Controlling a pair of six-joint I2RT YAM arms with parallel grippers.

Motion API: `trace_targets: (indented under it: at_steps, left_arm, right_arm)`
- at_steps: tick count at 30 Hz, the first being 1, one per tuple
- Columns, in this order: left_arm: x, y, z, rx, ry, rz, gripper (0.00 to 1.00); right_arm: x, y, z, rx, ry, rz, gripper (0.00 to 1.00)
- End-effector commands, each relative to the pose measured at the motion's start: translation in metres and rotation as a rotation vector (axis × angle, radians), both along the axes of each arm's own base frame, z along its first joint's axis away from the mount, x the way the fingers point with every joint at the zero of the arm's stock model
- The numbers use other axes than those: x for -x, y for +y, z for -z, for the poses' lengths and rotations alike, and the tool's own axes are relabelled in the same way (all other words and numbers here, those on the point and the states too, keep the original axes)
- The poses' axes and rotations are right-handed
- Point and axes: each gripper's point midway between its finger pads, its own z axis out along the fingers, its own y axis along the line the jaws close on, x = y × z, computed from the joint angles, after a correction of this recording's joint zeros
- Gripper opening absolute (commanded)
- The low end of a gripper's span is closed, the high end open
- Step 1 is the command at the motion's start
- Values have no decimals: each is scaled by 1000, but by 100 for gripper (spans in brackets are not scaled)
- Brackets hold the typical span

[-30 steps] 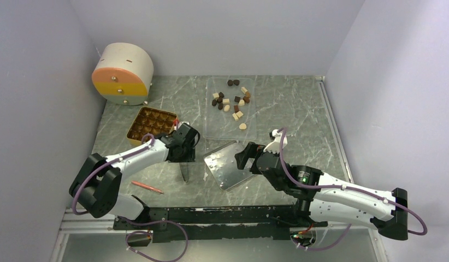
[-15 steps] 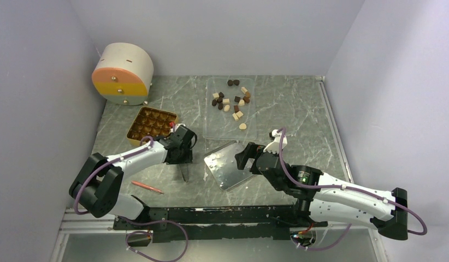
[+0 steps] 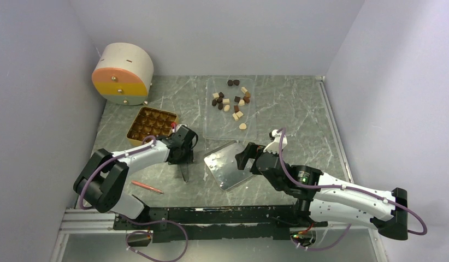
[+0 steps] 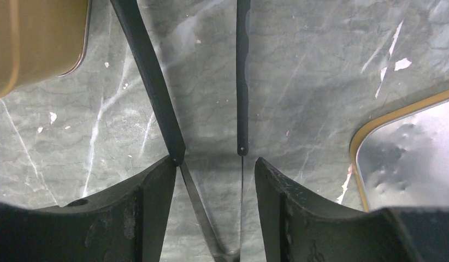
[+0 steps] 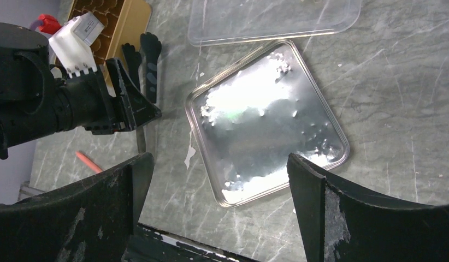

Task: Pack the chocolate
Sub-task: Pick up the clamp from the center of the board.

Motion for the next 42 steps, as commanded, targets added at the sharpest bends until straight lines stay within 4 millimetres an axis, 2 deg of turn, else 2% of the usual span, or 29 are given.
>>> trace_targets:
  at_steps: [1, 13, 22, 26, 36, 42]
  left_arm:
    - [-4, -2, 3, 18, -18, -16, 60]
    - [-3, 4, 11, -8, -22, -20, 58]
    - [-5, 12, -3, -45, -45, -20, 49]
    - [-10, 9, -19, -39, -67, 2, 45]
    - [-17, -13, -81, 52, -127, 120, 41]
    - [-18, -23, -115, 96, -164, 196, 42]
  right_arm:
    - [-3, -4, -7, 1, -22, 18, 98]
    - [-2, -4, -3, -2, -12, 19, 98]
    - [-1, -5, -1, -4, -5, 24, 98]
    - [0, -2, -1, -14, -4, 10, 98]
    - [4, 10, -10, -84, -12, -39, 97]
    - [7, 26, -9, -117, -5, -97, 95]
